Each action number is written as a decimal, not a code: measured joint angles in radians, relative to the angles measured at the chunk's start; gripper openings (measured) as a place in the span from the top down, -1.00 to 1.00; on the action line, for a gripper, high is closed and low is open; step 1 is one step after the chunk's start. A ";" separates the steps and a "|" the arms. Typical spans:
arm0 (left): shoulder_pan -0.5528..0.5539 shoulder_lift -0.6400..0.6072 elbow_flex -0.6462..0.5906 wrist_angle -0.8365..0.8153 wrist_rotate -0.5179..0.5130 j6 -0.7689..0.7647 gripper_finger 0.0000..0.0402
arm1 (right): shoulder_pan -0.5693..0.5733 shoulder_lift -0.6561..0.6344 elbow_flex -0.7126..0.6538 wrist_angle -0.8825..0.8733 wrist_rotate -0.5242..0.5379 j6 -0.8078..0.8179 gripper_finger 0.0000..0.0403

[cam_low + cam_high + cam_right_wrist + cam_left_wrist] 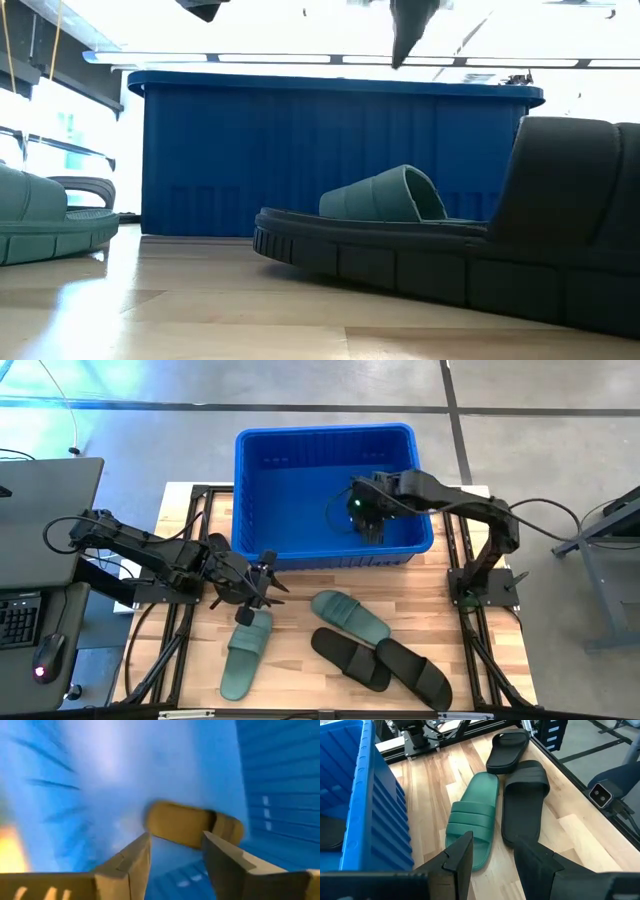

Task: Pick and place slides into bin
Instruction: Put the black slipper into the blue bin

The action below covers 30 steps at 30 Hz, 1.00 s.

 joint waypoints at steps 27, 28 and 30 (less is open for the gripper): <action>0.000 0.000 0.000 -0.009 0.000 0.002 0.37 | 0.736 0.003 -0.718 0.700 0.316 -0.107 -0.03; 0.000 0.000 0.000 -0.009 0.000 0.002 0.37 | 0.742 0.003 -0.726 0.721 0.325 -0.110 -0.04; 0.000 0.000 0.000 -0.009 0.000 0.002 0.37 | 0.752 0.003 -0.728 0.729 0.322 -0.101 -0.07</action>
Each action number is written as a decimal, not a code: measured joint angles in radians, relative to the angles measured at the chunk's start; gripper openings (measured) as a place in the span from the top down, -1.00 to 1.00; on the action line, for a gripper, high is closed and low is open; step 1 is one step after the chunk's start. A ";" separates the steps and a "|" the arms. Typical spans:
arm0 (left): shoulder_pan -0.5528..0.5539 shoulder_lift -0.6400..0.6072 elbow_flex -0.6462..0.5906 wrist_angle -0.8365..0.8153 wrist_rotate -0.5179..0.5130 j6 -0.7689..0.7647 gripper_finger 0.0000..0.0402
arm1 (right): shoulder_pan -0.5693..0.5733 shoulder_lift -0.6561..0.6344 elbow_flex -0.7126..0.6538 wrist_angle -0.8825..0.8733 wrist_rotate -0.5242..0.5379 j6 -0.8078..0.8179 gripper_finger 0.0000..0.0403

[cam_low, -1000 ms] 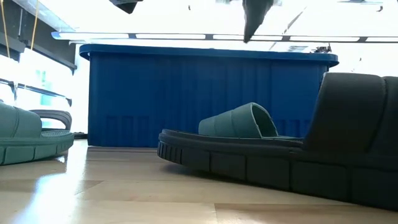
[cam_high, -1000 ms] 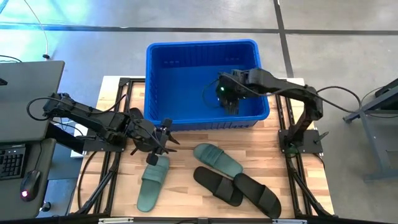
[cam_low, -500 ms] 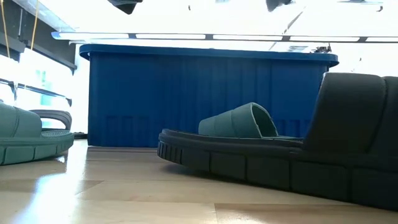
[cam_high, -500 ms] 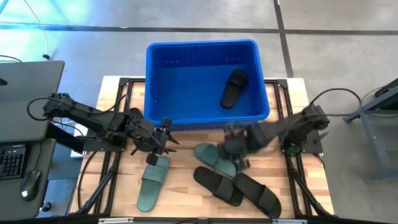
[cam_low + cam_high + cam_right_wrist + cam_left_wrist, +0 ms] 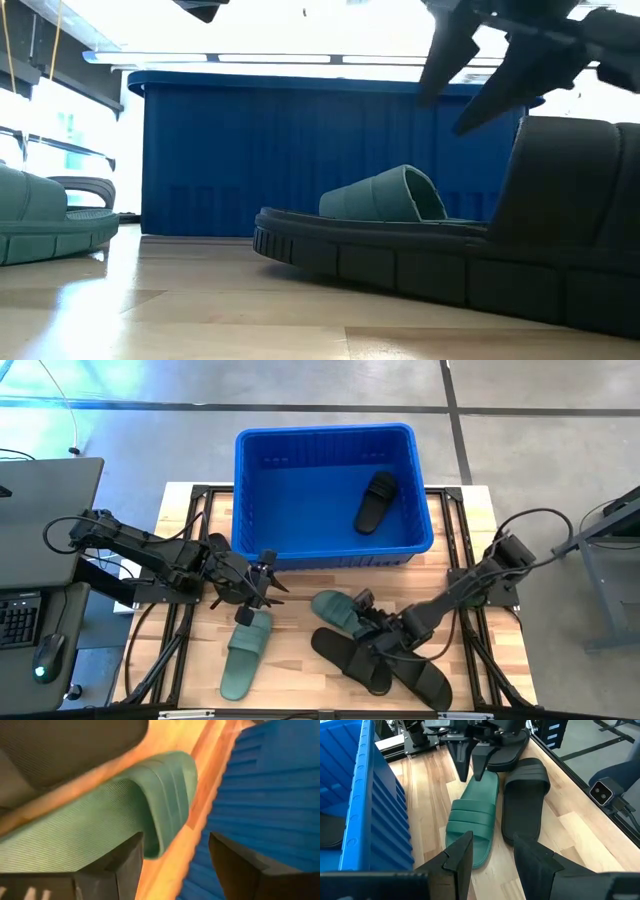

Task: Pick and place slides into bin
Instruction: Put the black slipper into the blue bin

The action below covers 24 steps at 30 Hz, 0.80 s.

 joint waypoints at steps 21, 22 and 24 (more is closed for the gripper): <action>0.000 0.000 0.000 0.005 -0.011 -0.002 0.37 | 0.205 0.000 0.060 -0.158 -0.248 0.397 -0.05; 0.000 0.000 0.000 0.007 -0.018 -0.002 0.37 | 0.197 0.000 0.060 -0.153 -0.287 0.412 -0.05; 0.000 0.000 0.000 0.009 -0.030 -0.003 0.37 | 0.181 0.003 0.055 -0.147 -0.358 0.425 -0.05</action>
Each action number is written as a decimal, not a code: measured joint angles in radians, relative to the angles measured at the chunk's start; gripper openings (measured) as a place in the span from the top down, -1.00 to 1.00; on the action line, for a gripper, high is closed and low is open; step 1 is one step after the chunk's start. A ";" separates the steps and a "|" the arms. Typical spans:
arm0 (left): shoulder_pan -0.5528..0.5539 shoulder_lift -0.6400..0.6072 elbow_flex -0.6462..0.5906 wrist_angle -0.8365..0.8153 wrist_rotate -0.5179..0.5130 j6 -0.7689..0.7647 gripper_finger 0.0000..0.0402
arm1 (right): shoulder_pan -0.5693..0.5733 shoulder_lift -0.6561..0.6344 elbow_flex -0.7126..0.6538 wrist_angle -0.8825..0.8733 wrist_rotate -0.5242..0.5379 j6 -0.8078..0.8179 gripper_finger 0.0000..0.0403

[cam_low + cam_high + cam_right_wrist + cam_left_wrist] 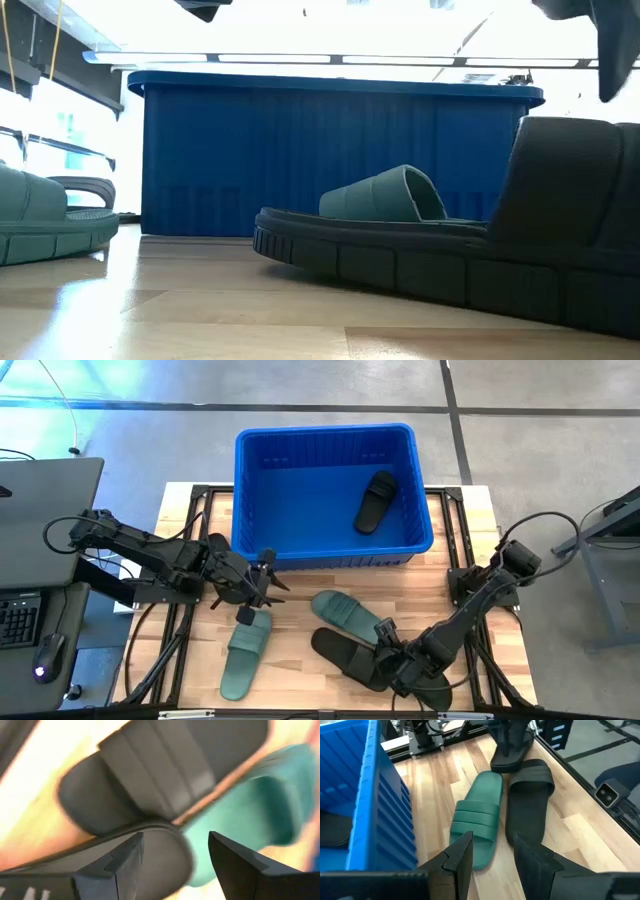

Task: Pick and place slides into bin
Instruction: Put the black slipper into the blue bin

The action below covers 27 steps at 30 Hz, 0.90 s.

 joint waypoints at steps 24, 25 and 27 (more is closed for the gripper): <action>0.000 0.000 0.000 0.005 -0.004 0.035 0.37 | -0.115 0.065 -0.005 -0.049 -0.137 -0.127 -0.01; 0.000 0.000 0.000 0.005 -0.004 0.038 0.37 | -0.118 0.072 -0.005 -0.047 -0.132 -0.132 -0.01; 0.000 0.000 0.000 0.005 -0.004 0.038 0.37 | -0.127 0.082 -0.004 -0.045 -0.136 -0.128 -0.01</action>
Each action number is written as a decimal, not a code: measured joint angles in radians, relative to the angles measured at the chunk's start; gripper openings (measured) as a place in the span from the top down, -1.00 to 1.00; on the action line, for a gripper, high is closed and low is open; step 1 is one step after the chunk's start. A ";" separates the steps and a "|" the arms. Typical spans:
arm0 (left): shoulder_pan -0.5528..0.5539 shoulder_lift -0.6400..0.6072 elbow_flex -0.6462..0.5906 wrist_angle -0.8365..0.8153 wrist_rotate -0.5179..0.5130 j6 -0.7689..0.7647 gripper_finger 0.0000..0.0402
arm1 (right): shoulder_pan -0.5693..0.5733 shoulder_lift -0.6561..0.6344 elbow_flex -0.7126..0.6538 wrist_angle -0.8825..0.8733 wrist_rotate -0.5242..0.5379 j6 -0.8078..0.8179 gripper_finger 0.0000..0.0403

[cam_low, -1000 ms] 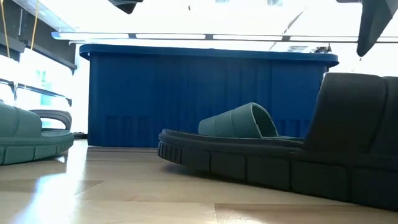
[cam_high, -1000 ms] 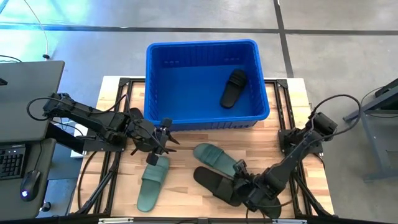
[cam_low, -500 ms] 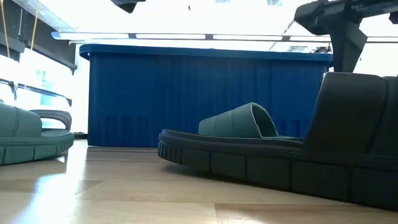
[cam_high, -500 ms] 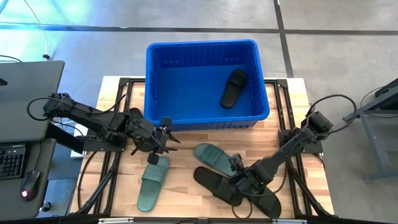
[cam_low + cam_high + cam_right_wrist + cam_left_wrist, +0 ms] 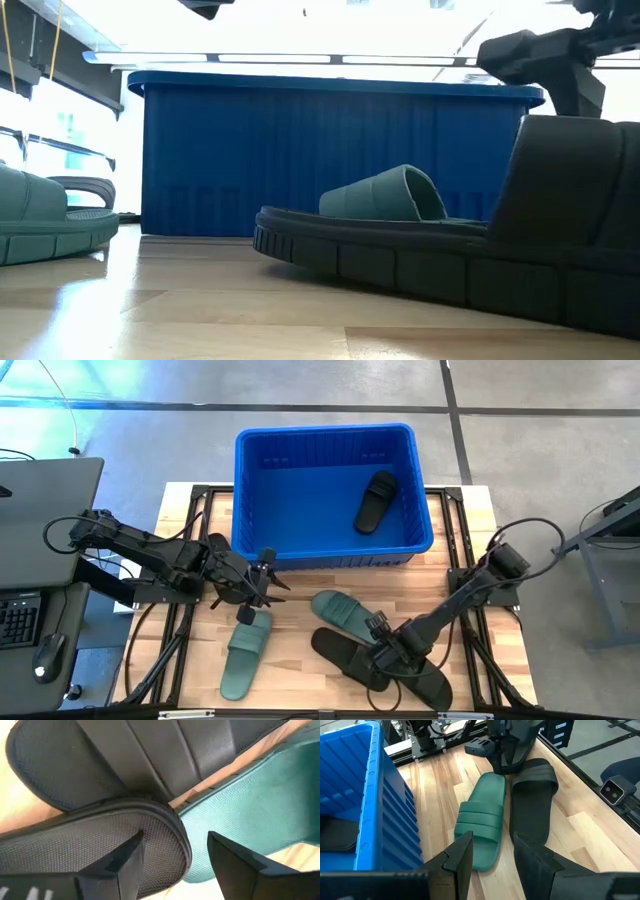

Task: Pick and place slides into bin
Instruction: Put the black slipper into the blue bin

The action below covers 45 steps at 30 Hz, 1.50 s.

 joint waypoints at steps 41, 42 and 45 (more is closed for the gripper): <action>0.000 0.000 0.000 0.011 0.000 0.014 0.37 | -0.032 0.044 0.433 -0.481 0.173 0.446 1.00; 0.000 0.000 0.000 0.016 0.000 0.013 0.37 | -0.027 0.043 0.458 -0.508 0.206 0.456 1.00; 0.000 0.000 0.000 0.052 0.000 -0.007 0.37 | -0.013 0.042 0.533 -0.571 0.305 0.488 1.00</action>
